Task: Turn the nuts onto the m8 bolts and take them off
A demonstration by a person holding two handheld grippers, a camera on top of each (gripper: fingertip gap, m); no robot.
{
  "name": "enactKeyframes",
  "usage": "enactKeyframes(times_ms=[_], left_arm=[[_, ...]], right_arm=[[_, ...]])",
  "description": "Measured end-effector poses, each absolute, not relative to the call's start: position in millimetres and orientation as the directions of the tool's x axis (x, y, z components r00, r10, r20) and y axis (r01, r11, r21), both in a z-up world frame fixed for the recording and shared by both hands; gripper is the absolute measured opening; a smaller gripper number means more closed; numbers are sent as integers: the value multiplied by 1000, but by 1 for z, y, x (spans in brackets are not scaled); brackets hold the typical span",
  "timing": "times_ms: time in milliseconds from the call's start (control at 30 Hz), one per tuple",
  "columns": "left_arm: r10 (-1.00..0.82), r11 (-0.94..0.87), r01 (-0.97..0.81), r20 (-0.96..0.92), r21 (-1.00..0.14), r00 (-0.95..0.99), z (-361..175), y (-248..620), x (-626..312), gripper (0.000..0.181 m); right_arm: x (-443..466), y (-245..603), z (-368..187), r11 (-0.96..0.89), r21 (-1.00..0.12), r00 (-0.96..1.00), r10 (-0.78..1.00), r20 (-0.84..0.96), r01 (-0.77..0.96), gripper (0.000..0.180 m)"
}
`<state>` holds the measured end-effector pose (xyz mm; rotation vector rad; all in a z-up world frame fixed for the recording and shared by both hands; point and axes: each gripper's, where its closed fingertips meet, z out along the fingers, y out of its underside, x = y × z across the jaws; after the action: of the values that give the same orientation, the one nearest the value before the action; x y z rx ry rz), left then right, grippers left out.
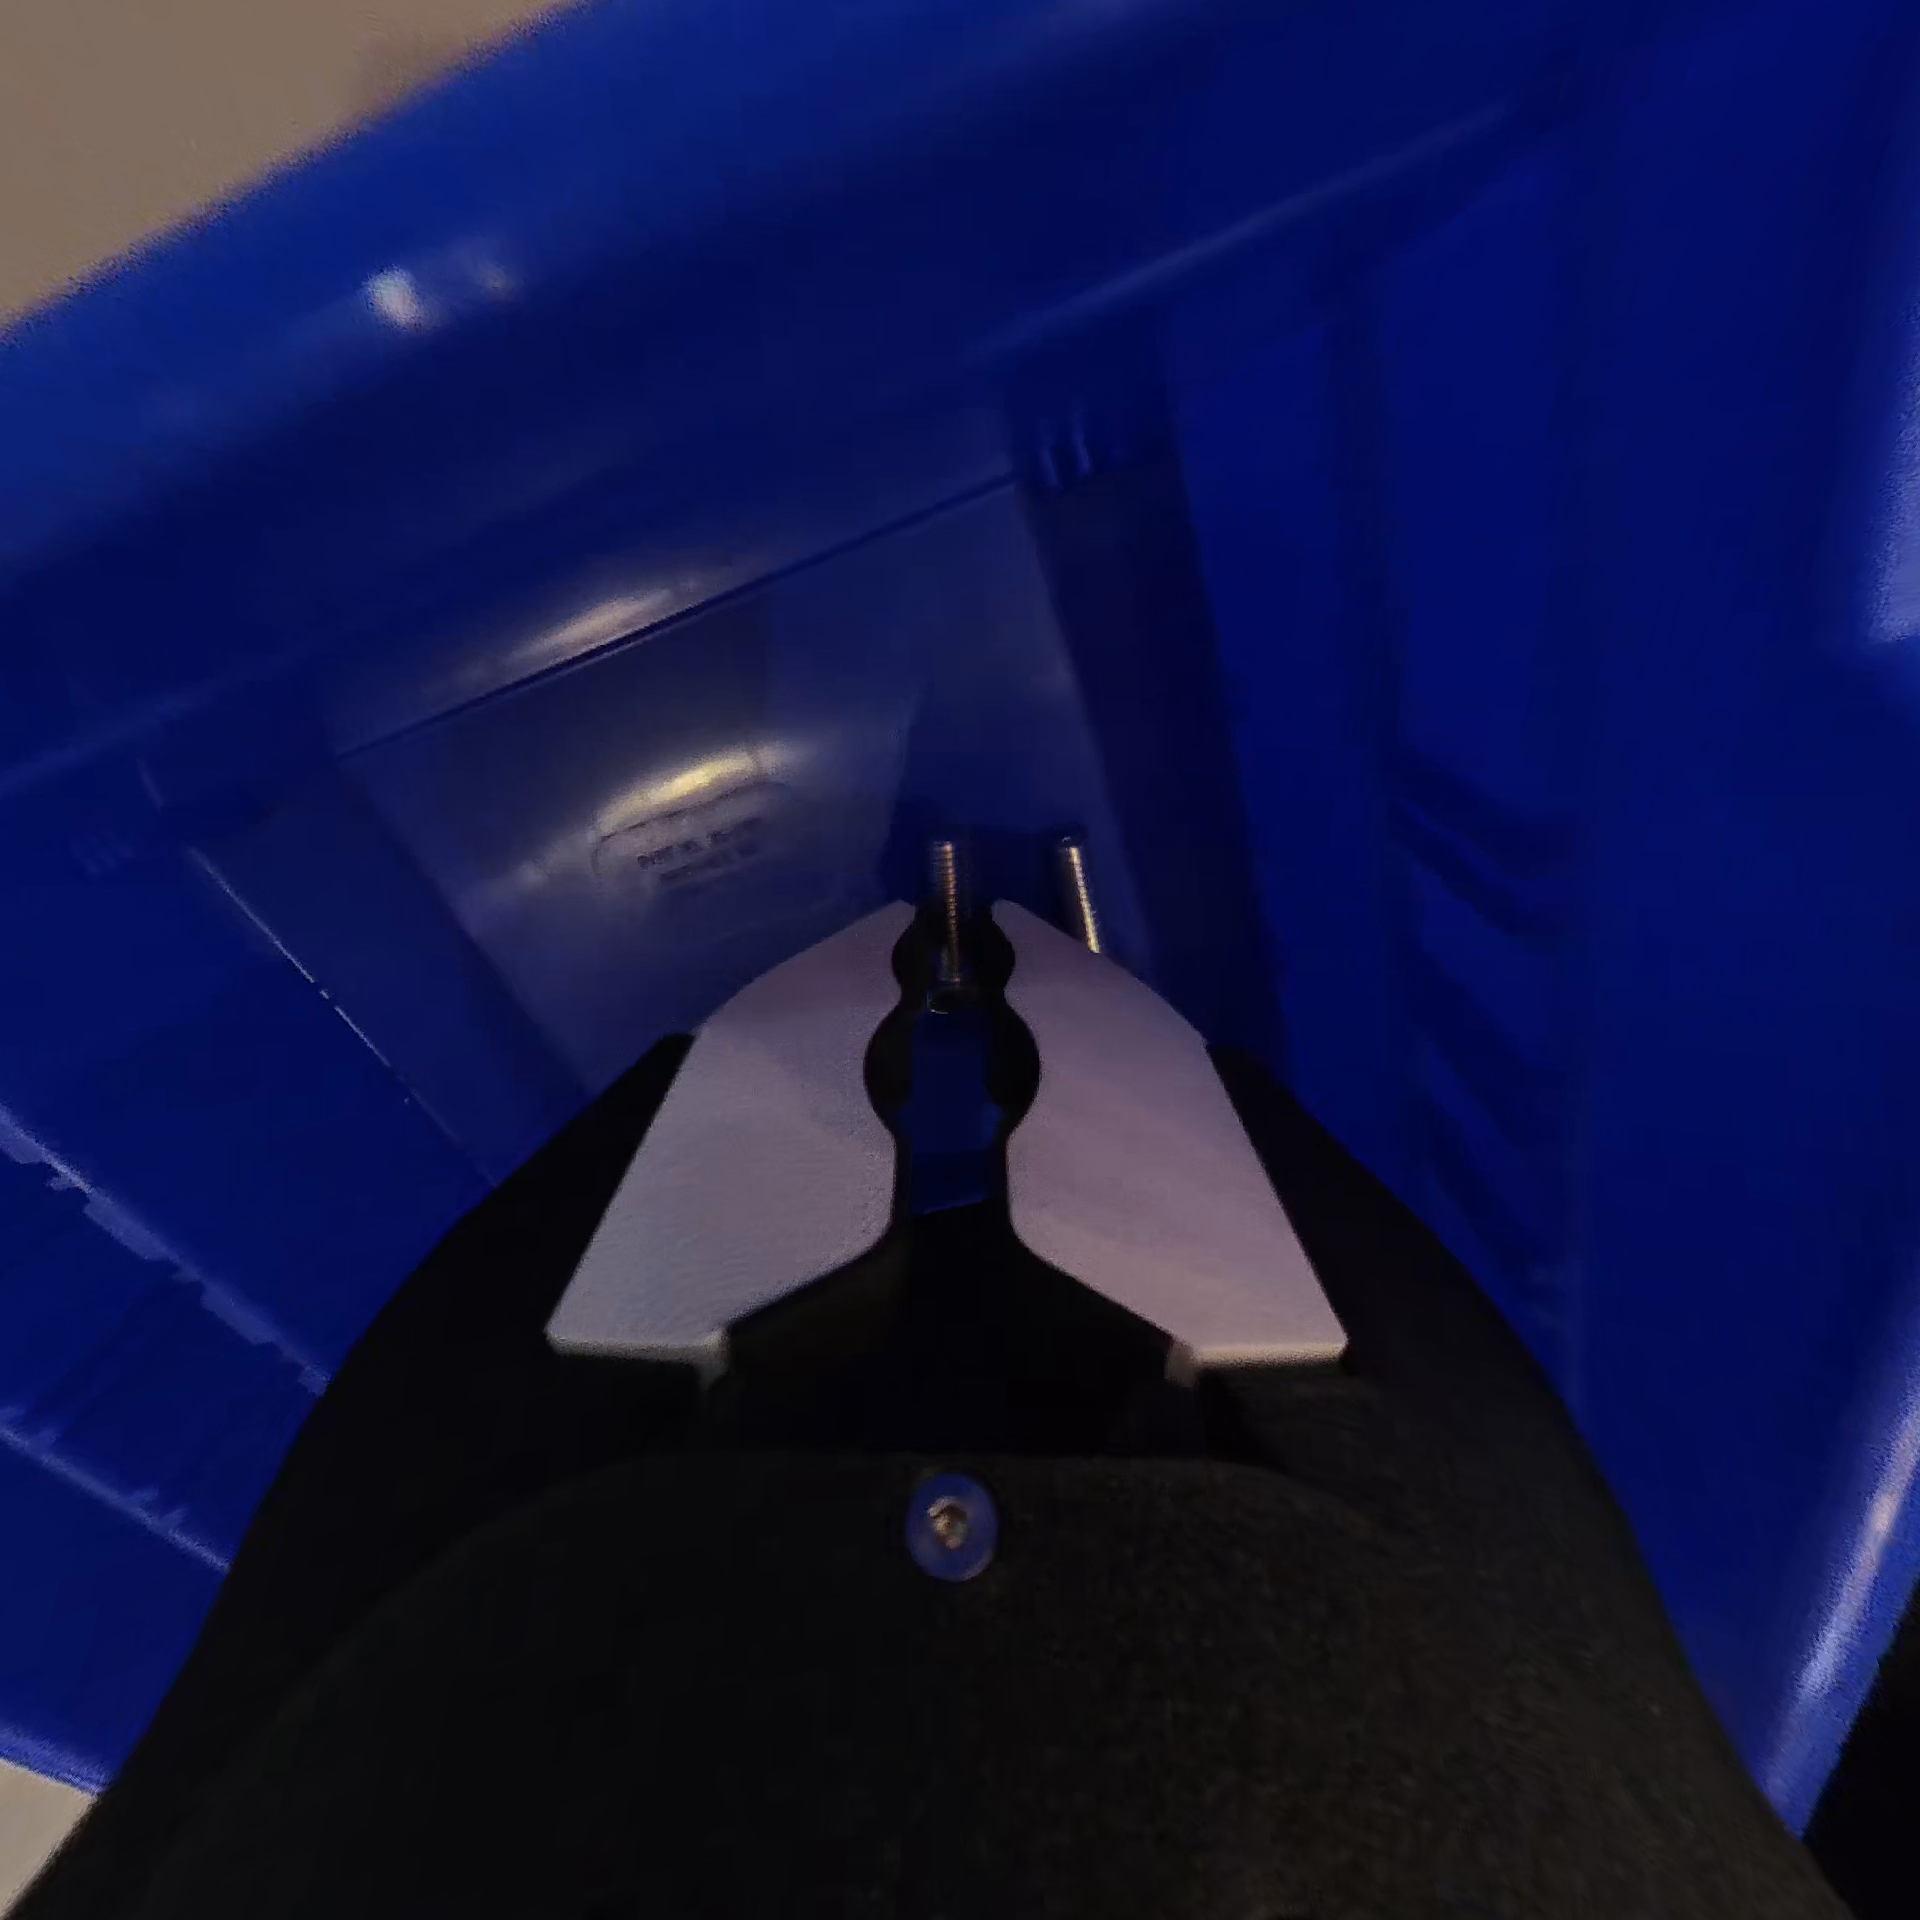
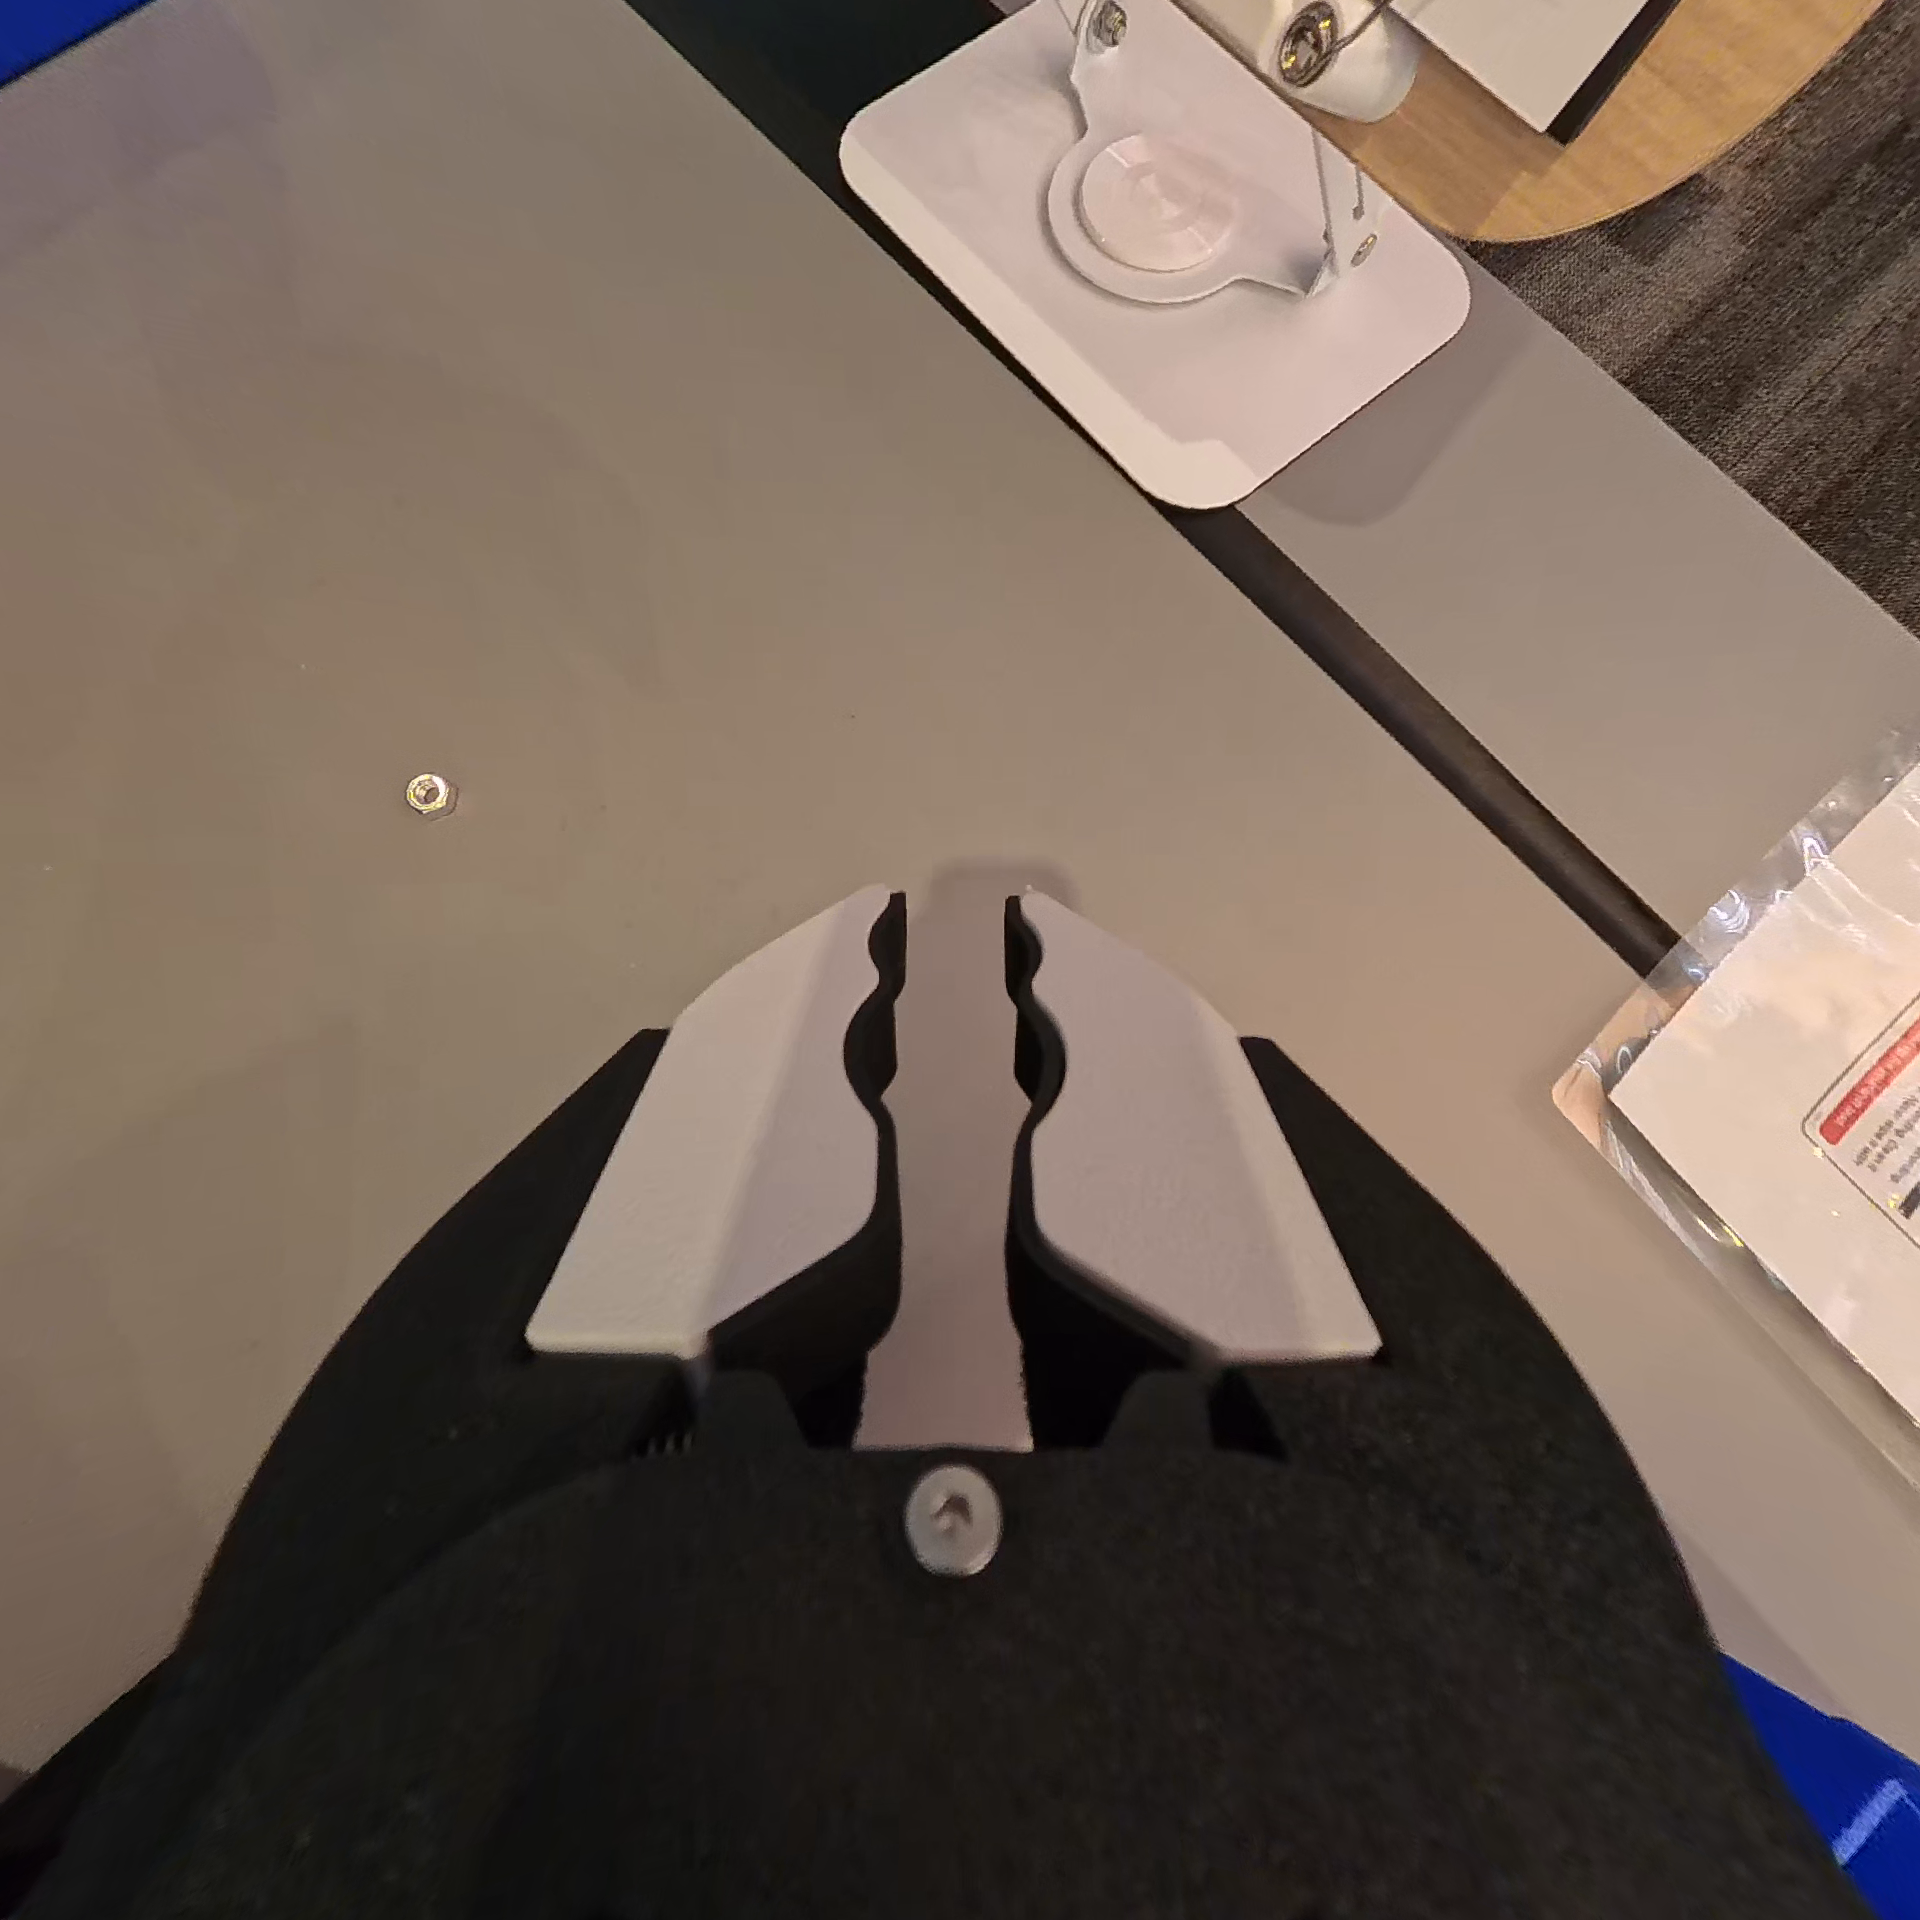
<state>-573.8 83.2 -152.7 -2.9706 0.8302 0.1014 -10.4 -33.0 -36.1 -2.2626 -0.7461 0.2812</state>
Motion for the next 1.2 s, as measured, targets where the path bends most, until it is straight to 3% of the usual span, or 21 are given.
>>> enactKeyframes(times_ms=[200, 333, 400, 467, 567, 633, 800, 1000, 1200], left_arm=[[-519, -820, -557, -238, -134, 821, -140, 100, -588, 8], [-481, -738, -586, -348, -335, 805, -70, 118, -594, 8], [-489, -596, -653, -433, -468, 757, -15, 122, -580, 8], [-554, -439, -661, -396, -609, 732, 32, 106, -535, 8], [-758, -182, -544, -235, -819, 609, 84, 45, -427, 8], [-852, -35, -450, -209, -892, 480, 104, -2, -359, 8], [-876, 191, -344, -318, -919, 362, 120, -70, -238, 7], [-955, 202, -189, -236, -961, 179, 134, -113, -156, 7], [-985, 139, -93, -147, -986, 85, 131, -123, -144, 7]], right_arm=[[-16, -35, -25, -530, -741, 794, 609, 6, 412, 17], [-24, -35, -10, -480, -783, 781, 625, 12, 396, 16], [-35, -35, 1, -429, -811, 761, 648, 31, 398, 15], [-56, -36, 20, -335, -867, 714, 699, 34, 369, 13], [-109, -52, 63, -148, -971, 549, 836, -21, 187, 11], [-137, -70, 88, -74, -994, 432, 901, -35, 74, 12], [-163, -117, 138, 123, -991, 304, 947, 100, -59, 13], [-142, -128, 166, 179, -977, 374, 919, 123, -118, 14], [-140, -128, 162, 144, -980, 327, 941, 92, -137, 20]])
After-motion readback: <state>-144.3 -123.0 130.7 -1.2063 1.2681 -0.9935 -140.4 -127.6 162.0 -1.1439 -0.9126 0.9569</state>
